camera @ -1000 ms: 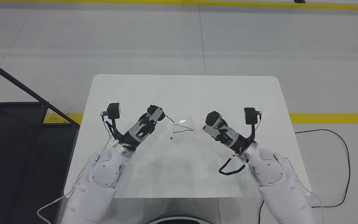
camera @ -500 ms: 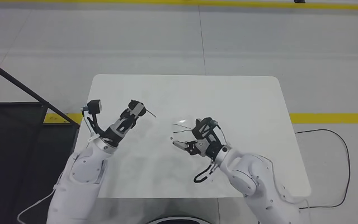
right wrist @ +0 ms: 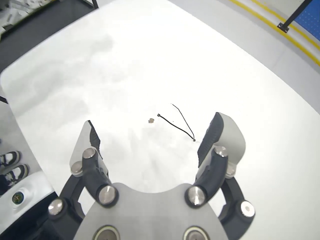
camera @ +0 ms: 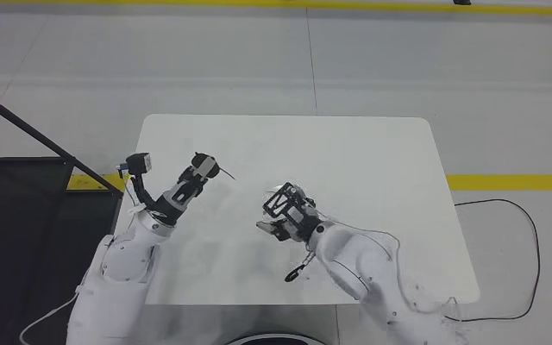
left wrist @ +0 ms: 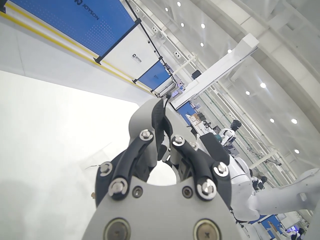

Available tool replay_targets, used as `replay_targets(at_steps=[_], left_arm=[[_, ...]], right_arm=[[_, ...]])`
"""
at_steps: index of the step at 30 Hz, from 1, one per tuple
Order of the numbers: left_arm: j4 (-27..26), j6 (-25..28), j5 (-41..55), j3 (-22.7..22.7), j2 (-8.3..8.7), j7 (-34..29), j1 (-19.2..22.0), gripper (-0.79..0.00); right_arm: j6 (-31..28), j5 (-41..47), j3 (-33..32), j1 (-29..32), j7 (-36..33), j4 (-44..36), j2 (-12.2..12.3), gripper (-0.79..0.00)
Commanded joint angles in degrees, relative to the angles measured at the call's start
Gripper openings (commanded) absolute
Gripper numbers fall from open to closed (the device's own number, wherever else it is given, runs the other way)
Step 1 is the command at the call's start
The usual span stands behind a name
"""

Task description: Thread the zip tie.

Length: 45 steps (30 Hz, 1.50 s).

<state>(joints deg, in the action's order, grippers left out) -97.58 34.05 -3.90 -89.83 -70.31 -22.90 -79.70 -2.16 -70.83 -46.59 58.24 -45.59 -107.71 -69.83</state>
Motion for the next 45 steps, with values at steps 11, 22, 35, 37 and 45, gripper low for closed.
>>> replay_targets(at_steps=[11, 22, 35, 37, 45], left_arm=[[0.7, 0.9, 6.5, -3.0, 0.85, -3.6, -1.1, -0.785], [0.9, 0.4, 6.3, -2.2, 0.92, -3.0, -0.3, -0.785], [0.9, 0.4, 6.3, -2.2, 0.92, -3.0, -0.3, -0.785], [0.9, 0.4, 6.3, -2.2, 0.92, -3.0, -0.3, -0.785], [0.4, -1.5, 7.2, -2.9, 0.87, 1.0, -1.1, -0.785]], right_arm=[[7.4, 4.3, 10.6, -16.9, -15.7, 13.8, -6.8, -0.249], [10.3, 2.7, 13.8, -20.2, -17.9, 21.2, -10.3, -0.314], [10.1, 1.1, 14.1, -20.7, -19.5, 24.9, -12.7, -0.523], [9.9, 1.1, 14.1, -20.9, -19.6, 25.5, -13.1, -0.533], [9.3, 0.5, 13.6, -21.0, -20.1, 26.9, -14.3, -0.548]])
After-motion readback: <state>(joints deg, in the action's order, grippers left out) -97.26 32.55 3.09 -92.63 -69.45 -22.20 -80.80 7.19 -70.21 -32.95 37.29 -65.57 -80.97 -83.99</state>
